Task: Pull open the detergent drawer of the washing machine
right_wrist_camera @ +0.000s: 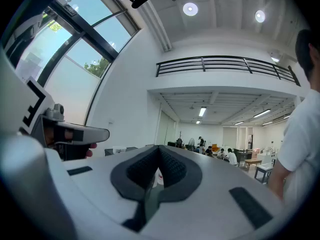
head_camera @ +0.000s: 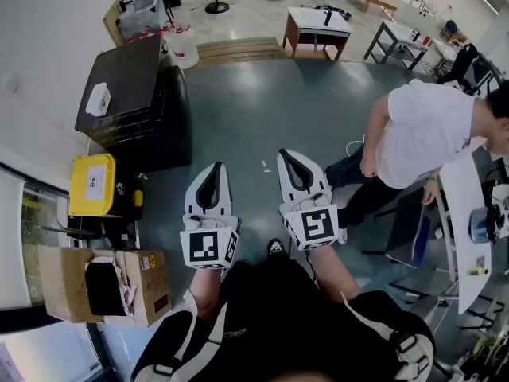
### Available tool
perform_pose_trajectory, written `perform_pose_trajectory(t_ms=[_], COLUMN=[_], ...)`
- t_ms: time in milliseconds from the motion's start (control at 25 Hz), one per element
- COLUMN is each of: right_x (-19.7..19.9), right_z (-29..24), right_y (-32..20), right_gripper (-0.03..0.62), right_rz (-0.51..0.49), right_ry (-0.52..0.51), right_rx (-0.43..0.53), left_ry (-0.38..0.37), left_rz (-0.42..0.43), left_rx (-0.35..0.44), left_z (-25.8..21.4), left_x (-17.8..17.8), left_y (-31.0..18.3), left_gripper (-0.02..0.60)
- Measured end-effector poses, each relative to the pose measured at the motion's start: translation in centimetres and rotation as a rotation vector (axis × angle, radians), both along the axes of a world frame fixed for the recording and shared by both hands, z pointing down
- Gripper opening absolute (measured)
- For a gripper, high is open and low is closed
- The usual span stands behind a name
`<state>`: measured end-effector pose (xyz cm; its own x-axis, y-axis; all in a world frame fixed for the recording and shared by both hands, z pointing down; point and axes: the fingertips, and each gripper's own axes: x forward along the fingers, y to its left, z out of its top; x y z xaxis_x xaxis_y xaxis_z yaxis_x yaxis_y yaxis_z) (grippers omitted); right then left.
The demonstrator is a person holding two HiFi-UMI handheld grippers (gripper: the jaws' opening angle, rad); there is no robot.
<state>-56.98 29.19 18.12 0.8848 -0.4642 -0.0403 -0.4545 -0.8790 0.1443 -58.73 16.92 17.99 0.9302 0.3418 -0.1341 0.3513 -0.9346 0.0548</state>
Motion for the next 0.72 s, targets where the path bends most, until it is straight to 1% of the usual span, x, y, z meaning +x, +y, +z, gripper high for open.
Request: perform_pose_trajectory(t_ms=[200, 360, 400, 440, 480, 600, 640, 720], right_x=[-0.6, -1.1, -1.3, -1.5, -1.8, -2.3, -2.3, -2.1], right_z=[0.6, 1.9, 2.2, 2.5, 2.6, 3.2, 3.5, 4.1], right_y=[-1.4, -2.6, -2.8, -3.1, -3.3, -3.3, -3.1, -2.6], right_gripper=[0.008, 0.014, 0.033, 0.070, 0.100, 0.146, 0.161, 0.186], right_rz=[-0.008, 0.010, 0.013, 0.014, 0.015, 0.023, 0.027, 0.036], right_ry=[-0.010, -0.016, -0.018, -0.021, -0.026, -0.044, -0.052, -0.073], right_rx=[0.023, 0.024, 0.021, 0.020, 0.021, 0.034, 0.038, 0.036], left_ry=[-0.013, -0.031, -0.033, -0.038, -0.044, -0.070, -0.078, -0.094], left_rz=[0.028, 0.060, 0.068, 0.076, 0.085, 0.118, 0.127, 0.139], left_rx=[0.005, 0.034, 0.035, 0.031, 0.024, 0.001, -0.005, -0.016], left_z=[0.7, 1.6, 1.9, 2.2, 2.6, 3.5, 3.8, 4.4], left_x=[-0.5, -0.8, -0.8, -0.9, -0.9, -0.6, -0.4, 0.2], left_y=[-0.6, -1.2, -1.4, -1.7, -1.9, -2.0, -2.0, -1.8], left_gripper=[0.020, 0.023, 0.025, 0.031, 0.052, 0.177, 0.206, 0.232])
